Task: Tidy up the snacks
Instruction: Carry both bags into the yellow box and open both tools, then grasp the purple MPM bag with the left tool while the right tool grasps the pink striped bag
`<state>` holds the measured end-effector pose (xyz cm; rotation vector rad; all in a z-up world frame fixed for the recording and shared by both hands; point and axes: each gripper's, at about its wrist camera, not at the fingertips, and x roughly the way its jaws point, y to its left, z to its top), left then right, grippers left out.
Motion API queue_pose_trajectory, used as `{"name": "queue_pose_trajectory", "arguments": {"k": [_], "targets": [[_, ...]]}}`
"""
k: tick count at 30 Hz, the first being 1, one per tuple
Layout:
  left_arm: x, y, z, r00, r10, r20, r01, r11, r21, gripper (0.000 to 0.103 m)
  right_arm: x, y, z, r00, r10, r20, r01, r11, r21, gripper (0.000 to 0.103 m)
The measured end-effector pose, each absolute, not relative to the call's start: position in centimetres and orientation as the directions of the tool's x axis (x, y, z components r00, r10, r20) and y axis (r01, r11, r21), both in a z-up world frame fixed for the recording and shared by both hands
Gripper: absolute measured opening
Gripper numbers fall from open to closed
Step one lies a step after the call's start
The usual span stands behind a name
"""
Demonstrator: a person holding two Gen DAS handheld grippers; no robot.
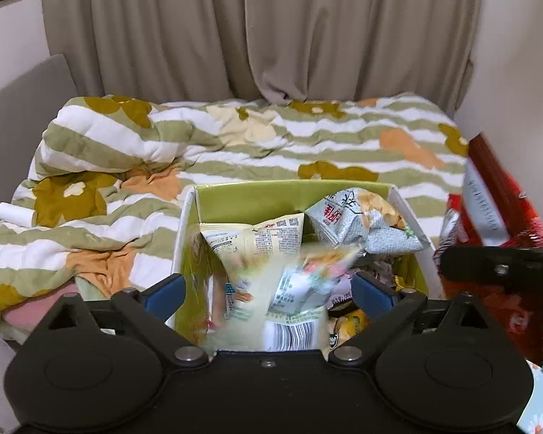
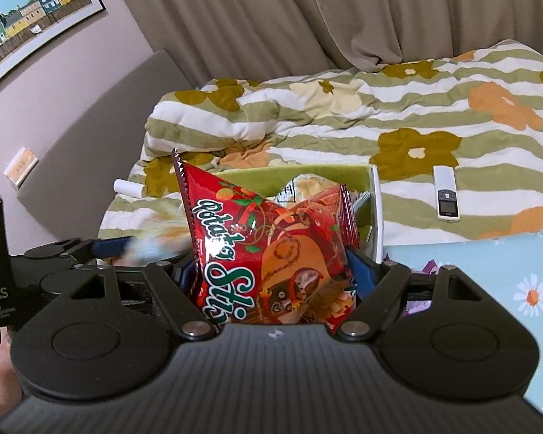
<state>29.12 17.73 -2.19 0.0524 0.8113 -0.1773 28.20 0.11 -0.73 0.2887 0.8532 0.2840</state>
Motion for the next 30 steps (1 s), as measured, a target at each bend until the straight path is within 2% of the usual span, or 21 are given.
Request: {"name": "queue_pose_trajectory", "arguments": {"k": [10, 12, 14, 30], "targets": [[24.8, 20.8, -2.0, 0.695, -0.107, -0.711, 0.131, 0.991, -0.022, 0.1, 27.8, 3.1, -0.9, 0.618, 0.352, -0.703, -0.186, 0.934, 0.305, 0.095], [24.3, 21.4, -1.8, 0.697, -0.101, -0.71, 0.112, 0.993, -0.032, 0.1, 28.0, 4.0, -1.1, 0.609, 0.355, -0.709, -0.21, 0.934, 0.288, 0.097], [23.8, 22.0, -1.6, 0.701, -0.094, -0.707, 0.096, 0.995, -0.037, 0.1, 28.2, 4.8, -1.5, 0.601, 0.358, -0.715, -0.221, 0.934, 0.281, 0.103], [20.5, 23.0, -0.5, 0.727, -0.084, -0.681, 0.059, 0.996, -0.06, 0.101, 24.4, 4.8, -1.0, 0.669, 0.319, -0.671, -0.214, 0.948, 0.237, 0.103]]}}
